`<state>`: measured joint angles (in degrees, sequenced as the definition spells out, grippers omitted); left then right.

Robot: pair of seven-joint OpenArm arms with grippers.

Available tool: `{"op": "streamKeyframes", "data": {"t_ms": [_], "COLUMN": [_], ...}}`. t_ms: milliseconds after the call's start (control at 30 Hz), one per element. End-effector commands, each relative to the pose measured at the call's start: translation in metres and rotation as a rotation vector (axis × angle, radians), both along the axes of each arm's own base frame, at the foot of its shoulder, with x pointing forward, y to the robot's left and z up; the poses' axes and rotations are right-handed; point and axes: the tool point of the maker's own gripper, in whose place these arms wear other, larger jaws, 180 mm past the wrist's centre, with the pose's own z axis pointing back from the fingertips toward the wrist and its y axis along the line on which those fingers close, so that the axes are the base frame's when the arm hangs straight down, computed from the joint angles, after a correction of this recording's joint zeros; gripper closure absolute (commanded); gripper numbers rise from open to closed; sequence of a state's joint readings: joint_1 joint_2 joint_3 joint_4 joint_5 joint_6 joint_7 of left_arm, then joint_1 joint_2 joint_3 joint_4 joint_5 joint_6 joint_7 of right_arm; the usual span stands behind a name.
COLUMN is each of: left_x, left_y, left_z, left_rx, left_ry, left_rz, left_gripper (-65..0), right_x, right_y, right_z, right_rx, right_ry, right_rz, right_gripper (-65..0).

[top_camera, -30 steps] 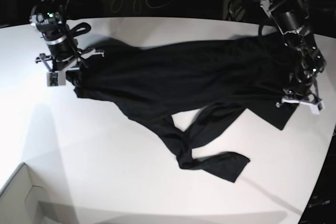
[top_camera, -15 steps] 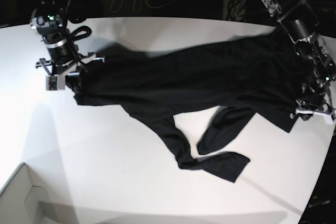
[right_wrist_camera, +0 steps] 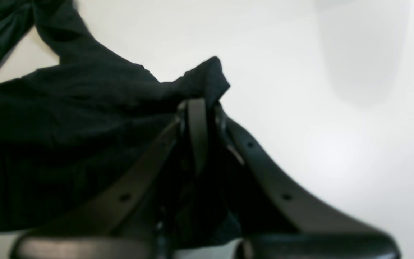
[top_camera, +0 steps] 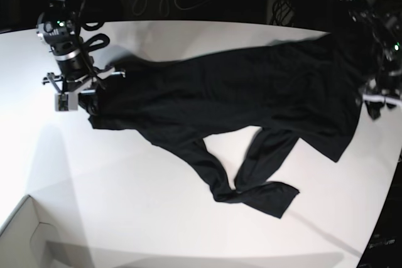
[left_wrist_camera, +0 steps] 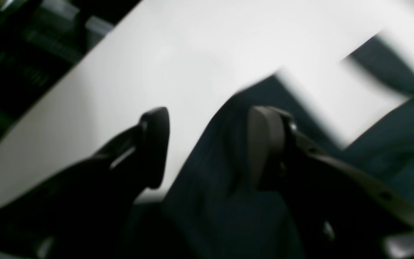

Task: Layout the t-shirt on the table in an organized manner, then fold the t-shirt properly
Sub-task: 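Lift the shirt with both grippers and pull it away from the robot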

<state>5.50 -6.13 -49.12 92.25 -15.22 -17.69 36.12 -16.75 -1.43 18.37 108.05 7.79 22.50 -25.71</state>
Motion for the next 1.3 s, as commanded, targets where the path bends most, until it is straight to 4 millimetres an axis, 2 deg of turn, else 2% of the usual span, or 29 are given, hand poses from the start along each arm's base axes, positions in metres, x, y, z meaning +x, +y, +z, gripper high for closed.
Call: {"op": "streamKeyframes", "data": {"t_ms": [0,167,367,533,733,1033,1100,1200,1267], "left_x": [-0.002,-0.044,-0.068,-0.074,-0.068,-0.070,-0.071,-0.069,-0.069], "left_y": [0.010,0.034,0.052,0.053,0.051,0.052,0.052,0.052,0.052], "left_z": [0.016,-0.008,-0.031,-0.053,-0.064,-0.085,-0.086,-0.085,-0.085], "left_rx": [0.032,0.011,-0.035,-0.080,-0.119,-0.168,-0.169,-0.171,-0.171], "left_ry": [-0.046,0.027,0.075,0.115,0.117,0.156,0.158,0.155,0.153], "left_rz": [0.017,0.111,0.187,0.199,0.207,0.218,0.218,0.218,0.218], "left_gripper": [-34.0,-34.0,-34.0,-34.0,-33.9,-33.5,-29.5,-16.8,-11.5], "right_x": [0.007,0.010,0.009,0.008,0.007,0.007,0.007,0.008,0.008], "right_y": [0.000,0.000,0.000,-0.001,-0.001,-0.001,-0.001,-0.001,-0.001], "right_z": [0.015,0.017,0.010,0.001,0.001,0.001,0.001,0.001,0.001], "right_rx": [0.001,0.003,0.009,0.019,0.019,0.019,0.017,0.017,0.017], "right_ry": [-0.059,-0.066,-0.048,-0.031,-0.028,-0.028,-0.028,-0.029,-0.029], "right_rz": [0.001,0.000,-0.002,-0.004,-0.004,-0.004,-0.004,-0.004,-0.004], "right_gripper": [0.0,0.0,0.0,0.0,0.0,0.0,0.0,0.0,0.0]}}
